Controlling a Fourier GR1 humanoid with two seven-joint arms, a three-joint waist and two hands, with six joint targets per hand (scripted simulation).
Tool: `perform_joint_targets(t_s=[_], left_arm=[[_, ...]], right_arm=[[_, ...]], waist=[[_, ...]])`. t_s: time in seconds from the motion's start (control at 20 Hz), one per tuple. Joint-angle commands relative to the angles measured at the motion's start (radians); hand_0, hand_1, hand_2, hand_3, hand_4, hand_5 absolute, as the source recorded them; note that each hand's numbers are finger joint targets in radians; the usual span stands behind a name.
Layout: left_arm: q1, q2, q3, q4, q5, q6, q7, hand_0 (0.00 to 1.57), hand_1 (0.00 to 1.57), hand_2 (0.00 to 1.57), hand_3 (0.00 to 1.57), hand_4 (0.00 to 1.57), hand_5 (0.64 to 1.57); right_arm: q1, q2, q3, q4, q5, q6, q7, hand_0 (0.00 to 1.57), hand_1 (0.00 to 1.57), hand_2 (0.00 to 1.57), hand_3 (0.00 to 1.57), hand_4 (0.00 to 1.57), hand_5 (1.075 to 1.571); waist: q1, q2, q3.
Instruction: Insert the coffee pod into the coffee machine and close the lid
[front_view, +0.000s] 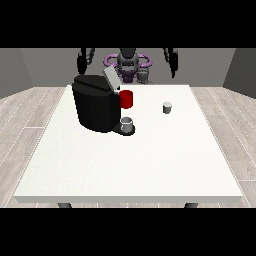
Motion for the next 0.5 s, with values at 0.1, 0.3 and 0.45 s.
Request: perform_joint_targets(t_s=[0.1,0.3,0.45], left_arm=[[0.043,0.003,-0.003,-0.049,0.030,-0.044,-0.034,0.00,0.00,0.00,0.00,0.28,1.571],[0.023,0.006,0.057,-0.006,0.107,-0.087,-0.149,0.00,0.00,0.00,0.00,0.28,1.571],[0.033,0.044,0.061,0.053,0.038,-0.094,-0.253,0.00,0.00,0.00,0.00,0.26,1.571]], right_arm=[[0.039,-0.033,-0.045,0.039,-0.042,0.045,-0.016,0.00,0.00,0.00,0.00,0.13,1.571],[0.002,0.022,-0.096,0.002,0.000,-0.107,-0.051,0.00,0.00,0.00,0.00,0.13,1.571],[0.035,0.069,0.001,-0.009,0.033,-0.192,-0.104,0.00,0.00,0.00,0.00,0.09,1.571]], waist=[[0.024,-0.037,-0.0320],[-0.002,-0.027,-0.0324],[-0.007,-0.007,-0.0325]])
